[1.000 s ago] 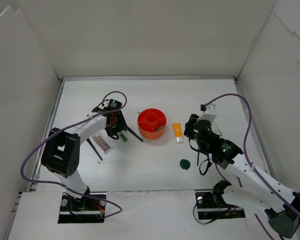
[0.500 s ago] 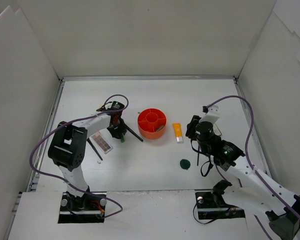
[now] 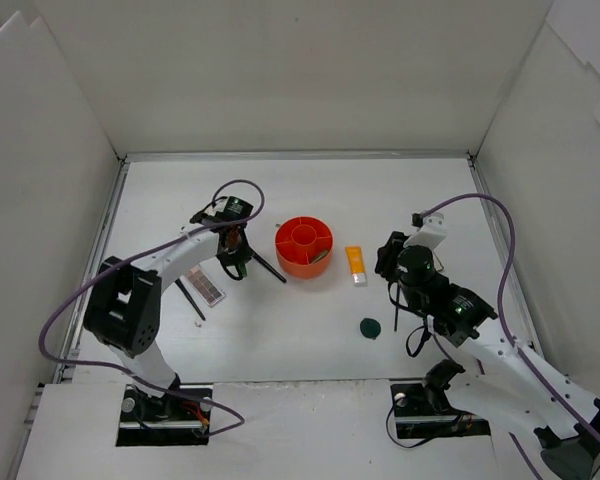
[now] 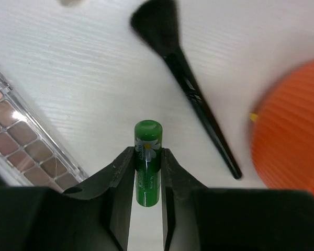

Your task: Organize the makeup

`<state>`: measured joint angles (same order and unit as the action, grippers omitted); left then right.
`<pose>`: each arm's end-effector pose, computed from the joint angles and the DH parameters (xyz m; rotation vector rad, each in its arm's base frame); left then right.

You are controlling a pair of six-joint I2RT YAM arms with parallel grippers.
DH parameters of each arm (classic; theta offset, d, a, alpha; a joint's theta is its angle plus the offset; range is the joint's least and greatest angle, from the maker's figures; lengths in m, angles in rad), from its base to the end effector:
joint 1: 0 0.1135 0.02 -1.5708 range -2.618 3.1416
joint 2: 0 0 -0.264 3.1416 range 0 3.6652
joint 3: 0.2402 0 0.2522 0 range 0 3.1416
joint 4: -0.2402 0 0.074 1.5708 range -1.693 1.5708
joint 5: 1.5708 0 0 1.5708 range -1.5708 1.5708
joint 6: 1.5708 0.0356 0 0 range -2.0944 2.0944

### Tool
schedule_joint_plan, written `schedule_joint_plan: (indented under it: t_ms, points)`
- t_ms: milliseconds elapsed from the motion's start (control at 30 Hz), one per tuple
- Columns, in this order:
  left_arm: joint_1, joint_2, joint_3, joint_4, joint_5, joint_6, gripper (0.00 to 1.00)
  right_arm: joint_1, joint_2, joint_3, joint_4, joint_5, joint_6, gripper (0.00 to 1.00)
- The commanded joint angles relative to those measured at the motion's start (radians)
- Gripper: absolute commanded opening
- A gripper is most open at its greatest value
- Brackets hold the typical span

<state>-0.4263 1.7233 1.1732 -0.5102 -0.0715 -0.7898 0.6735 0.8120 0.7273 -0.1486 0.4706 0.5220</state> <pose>0.3232 -0.1440 0.2020 -0.5061 2.6164 -0.3190 0.1589 0.1061 0.3197 0.2002 1.7881 0.4359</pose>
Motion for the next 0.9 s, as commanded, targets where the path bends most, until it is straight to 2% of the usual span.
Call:
schedule_joint_plan:
  t_ms: [0, 133, 167, 267, 533, 700, 867]
  points:
    - [-0.087, -0.154, 0.129, -0.031, -0.105, 0.156, 0.0, -0.003, -0.022, 0.006, 0.021, 0.059, -0.002, 0.35]
    - [-0.198, -0.214, 0.216, -0.019, -0.139, 0.354, 0.0, -0.006, -0.048, 0.009, 0.0, 0.072, -0.011, 0.35]
    - [-0.221, -0.226, 0.233, -0.007, -0.137, 0.439, 0.0, -0.006, -0.053, 0.009, -0.005, 0.074, -0.01, 0.35]
    - [-0.31, -0.228, 0.292, 0.042, -0.102, 0.573, 0.0, -0.006, -0.068, 0.009, -0.016, 0.08, -0.01, 0.35]
    - [-0.42, -0.044, 0.535, 0.019, -0.011, 0.894, 0.0, -0.006, -0.105, 0.023, -0.052, 0.088, -0.011, 0.35]
    - [-0.442, 0.068, 0.621, 0.016, 0.03, 0.923, 0.0, -0.005, -0.142, 0.023, -0.092, 0.106, -0.008, 0.35]
    - [-0.442, 0.13, 0.625, 0.028, 0.047, 0.922, 0.0, -0.008, -0.171, 0.018, -0.117, 0.12, -0.005, 0.35]
